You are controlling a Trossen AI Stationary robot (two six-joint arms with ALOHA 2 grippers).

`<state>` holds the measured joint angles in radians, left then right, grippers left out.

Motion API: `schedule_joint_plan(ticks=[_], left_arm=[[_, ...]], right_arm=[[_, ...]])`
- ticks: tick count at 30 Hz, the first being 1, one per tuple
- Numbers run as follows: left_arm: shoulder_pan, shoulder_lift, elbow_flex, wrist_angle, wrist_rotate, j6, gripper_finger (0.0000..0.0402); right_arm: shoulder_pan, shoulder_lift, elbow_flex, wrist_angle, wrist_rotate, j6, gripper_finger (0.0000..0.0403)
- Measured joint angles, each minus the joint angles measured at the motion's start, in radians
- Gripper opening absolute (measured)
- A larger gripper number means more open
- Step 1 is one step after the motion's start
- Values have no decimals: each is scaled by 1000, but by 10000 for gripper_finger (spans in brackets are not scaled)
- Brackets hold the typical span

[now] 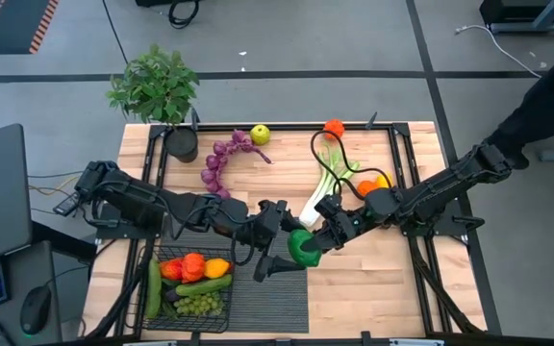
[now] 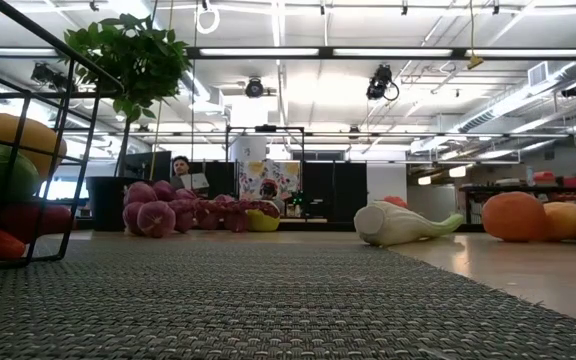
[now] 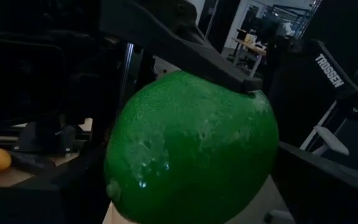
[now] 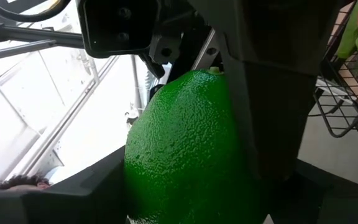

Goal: Build produce basket
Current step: Put the green lime into the wire basket

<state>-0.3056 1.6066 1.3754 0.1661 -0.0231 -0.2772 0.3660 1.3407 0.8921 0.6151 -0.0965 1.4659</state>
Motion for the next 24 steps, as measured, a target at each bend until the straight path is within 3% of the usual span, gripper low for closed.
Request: schedule_joint_plan(ticks=[15, 24], left_arm=[[1, 0, -2, 23, 21, -40, 336], [-37, -80, -4, -119, 28, -101, 334]], right_arm=[[-24, -1, 1, -13, -67, -45, 310], [-67, -1, 3, -50, -143, -115, 333]])
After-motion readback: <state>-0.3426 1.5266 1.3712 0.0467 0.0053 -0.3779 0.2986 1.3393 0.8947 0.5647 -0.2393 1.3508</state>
